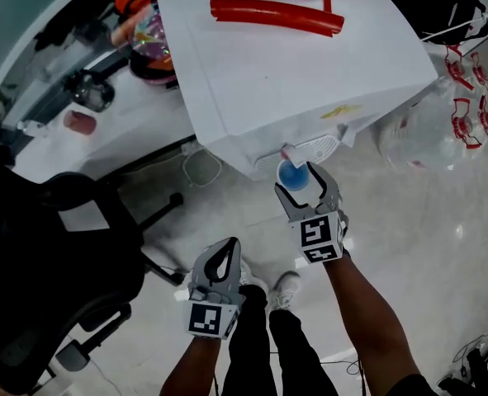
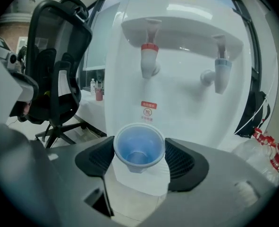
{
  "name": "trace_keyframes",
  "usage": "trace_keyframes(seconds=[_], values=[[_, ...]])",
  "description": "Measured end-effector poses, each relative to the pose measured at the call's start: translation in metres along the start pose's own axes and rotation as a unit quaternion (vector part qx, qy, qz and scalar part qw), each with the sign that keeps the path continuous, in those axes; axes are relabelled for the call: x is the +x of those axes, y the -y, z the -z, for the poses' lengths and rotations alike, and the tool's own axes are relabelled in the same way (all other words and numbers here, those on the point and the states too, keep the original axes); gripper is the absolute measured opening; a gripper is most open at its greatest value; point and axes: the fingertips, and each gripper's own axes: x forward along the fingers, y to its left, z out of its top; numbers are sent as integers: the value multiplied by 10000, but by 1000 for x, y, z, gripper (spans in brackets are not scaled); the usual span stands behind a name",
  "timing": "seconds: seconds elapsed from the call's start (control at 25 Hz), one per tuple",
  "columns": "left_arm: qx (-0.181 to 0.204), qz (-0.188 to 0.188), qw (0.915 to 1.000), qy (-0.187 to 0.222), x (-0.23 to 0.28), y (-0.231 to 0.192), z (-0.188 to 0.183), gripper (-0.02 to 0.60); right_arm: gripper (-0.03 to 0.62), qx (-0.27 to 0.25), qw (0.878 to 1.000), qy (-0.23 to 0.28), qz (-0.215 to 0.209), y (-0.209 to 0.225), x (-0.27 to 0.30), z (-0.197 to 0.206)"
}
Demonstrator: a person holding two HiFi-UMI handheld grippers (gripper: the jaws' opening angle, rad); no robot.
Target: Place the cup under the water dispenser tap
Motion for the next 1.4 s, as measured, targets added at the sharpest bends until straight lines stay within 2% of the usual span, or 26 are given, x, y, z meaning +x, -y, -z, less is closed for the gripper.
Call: trace_keyframes(seconds=[0.44,0.8,0.92,1.0,1.16,1.4], values=[[1,87,9999,-108,10,6,18,17,335,-98,9998,-123,-105,-5,27,-3],[-207,247,9995,-40,14,30,25,17,339,-59,10000,-21,-17,-1,35,-5],[-240,262,9993,-86,12,31,28,18,348,5,10000,21,-40,-1,36,-5],[-265,263,9992,-123,11,30,30,17,388,74,9999,56,-107,-3,37,-6],[-253,250,9992,-160,5,30,35,18,426,171,9995,198,-156,-3,29,-12],[-258,273,9992,-141,-1,32,26,17,401,275,9978,574,-179,-19,-12,-29]])
